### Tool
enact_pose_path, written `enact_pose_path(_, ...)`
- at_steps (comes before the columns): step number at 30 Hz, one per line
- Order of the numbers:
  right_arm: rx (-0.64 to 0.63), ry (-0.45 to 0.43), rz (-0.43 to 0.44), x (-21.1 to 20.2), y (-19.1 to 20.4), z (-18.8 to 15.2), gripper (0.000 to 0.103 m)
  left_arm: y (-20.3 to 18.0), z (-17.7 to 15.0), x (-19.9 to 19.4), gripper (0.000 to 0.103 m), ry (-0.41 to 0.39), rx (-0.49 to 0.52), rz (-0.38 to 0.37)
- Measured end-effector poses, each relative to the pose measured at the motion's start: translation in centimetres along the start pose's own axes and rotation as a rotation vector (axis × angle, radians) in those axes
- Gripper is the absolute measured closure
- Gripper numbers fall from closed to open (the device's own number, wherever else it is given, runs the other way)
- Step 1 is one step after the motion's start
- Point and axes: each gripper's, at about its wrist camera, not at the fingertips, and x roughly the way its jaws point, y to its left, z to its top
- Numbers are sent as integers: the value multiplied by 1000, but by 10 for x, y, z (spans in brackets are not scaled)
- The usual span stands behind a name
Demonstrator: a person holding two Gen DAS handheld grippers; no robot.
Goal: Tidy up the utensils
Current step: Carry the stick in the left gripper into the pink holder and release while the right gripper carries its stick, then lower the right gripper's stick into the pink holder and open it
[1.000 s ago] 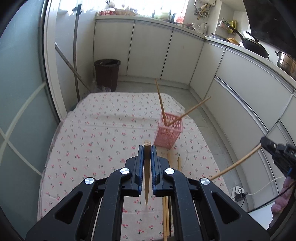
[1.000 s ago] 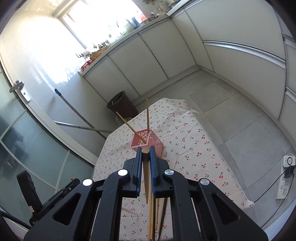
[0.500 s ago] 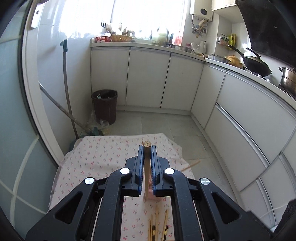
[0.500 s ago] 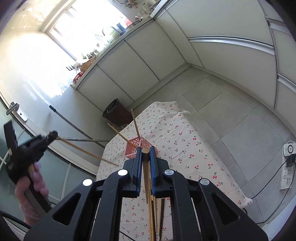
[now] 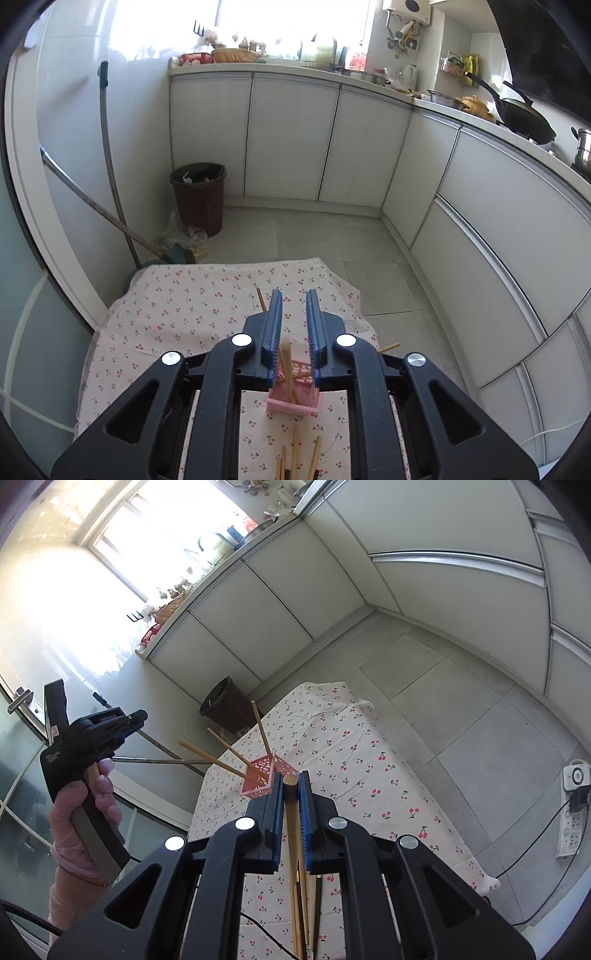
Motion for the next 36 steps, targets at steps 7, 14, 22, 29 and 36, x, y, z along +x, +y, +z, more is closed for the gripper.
enact_pose_path(7,-14,-1,1,3,5,-3,95,31,-38,-35,69,-40,-62,-44)
enact_pose_path(14,-82,-11,-4,12,30,-3,95,90,-123,-20,68,94,-126,-2)
enact_pose_path(22,-155,-61,19,26,85,15,95,140,-141,7,67,273,-222,33)
enact_pose_path(29,-184,-134,30,37,125,51,95,145,-136,7,66,280,-267,-12)
enact_pose_path(36,-234,-174,-44,63,146,78,95,147,-139,16,66,326,-312,-51)
